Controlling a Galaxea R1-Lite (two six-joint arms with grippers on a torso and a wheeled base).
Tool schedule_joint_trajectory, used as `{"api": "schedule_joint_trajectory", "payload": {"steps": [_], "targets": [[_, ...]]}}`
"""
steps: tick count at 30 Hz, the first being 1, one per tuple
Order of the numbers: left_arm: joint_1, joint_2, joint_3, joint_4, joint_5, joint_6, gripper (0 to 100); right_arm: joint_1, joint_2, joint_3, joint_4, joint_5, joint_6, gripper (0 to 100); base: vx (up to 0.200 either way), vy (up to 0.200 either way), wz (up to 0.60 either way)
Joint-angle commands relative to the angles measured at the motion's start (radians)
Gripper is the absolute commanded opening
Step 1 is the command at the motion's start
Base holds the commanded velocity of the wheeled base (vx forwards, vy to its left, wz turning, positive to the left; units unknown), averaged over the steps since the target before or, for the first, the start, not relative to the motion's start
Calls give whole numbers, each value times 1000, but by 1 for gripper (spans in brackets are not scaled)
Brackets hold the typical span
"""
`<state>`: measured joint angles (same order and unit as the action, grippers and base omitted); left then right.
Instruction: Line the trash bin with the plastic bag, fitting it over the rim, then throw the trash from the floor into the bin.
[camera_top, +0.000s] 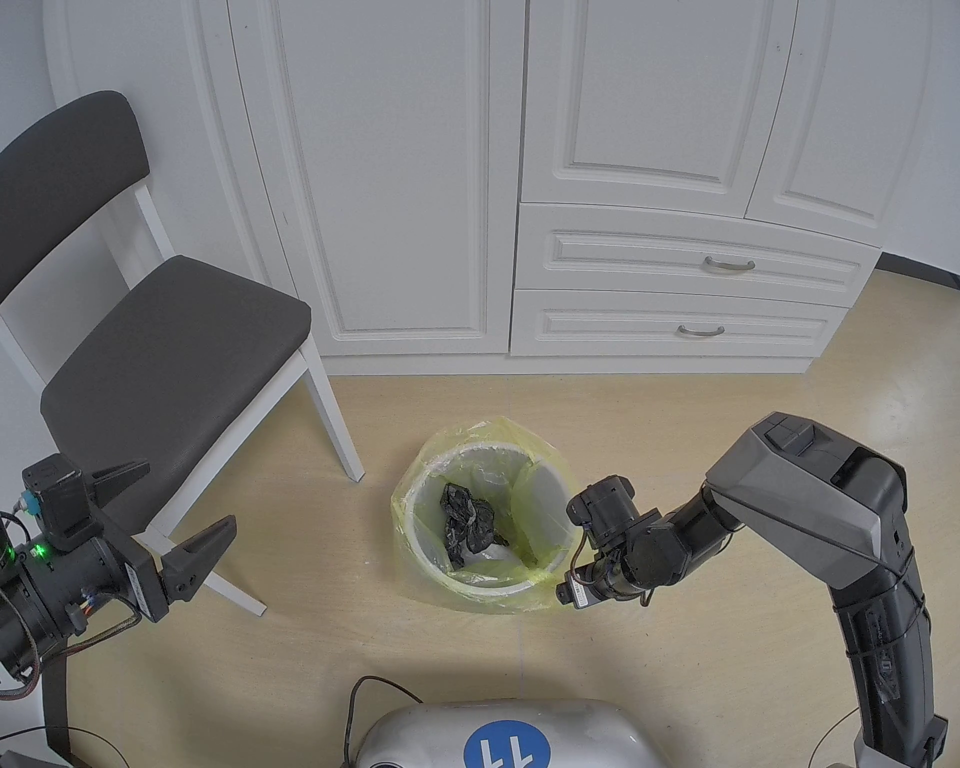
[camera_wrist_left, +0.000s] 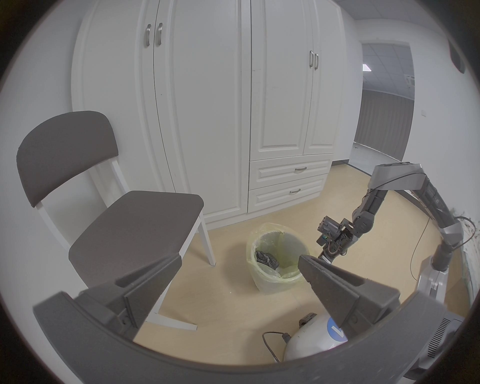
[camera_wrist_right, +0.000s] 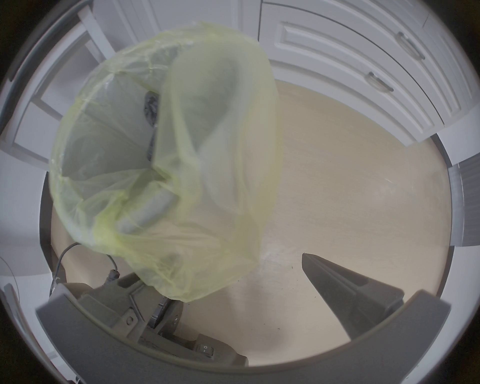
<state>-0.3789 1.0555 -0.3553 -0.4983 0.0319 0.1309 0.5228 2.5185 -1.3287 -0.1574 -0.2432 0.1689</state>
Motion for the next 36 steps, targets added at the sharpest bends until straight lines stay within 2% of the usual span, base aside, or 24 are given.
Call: {"api": "schedule_joint_trajectory", "payload": {"steps": [1,6,21,28,32,36], "targets": [[0,15,1,0,2,-2,100,-23,32,-41,27,-1,7,100,0,0,0],[0,21,1,0,2,-5,100,-23,19,-26,32,1,7,100,0,0,0],[0,47,3,0,3,-7,100,79,-333,230,21,27,-46,100,0,0,0],[3,54,3,3,3,-7,100,71,-415,255,6,36,-35,100,0,0,0],[31,78,7,-3,3,-5,100,39,-537,365,-79,32,-2,100,0,0,0],[41,87,7,-32,3,-7,100,-20,-682,585,-300,38,52,100,0,0,0]]}}
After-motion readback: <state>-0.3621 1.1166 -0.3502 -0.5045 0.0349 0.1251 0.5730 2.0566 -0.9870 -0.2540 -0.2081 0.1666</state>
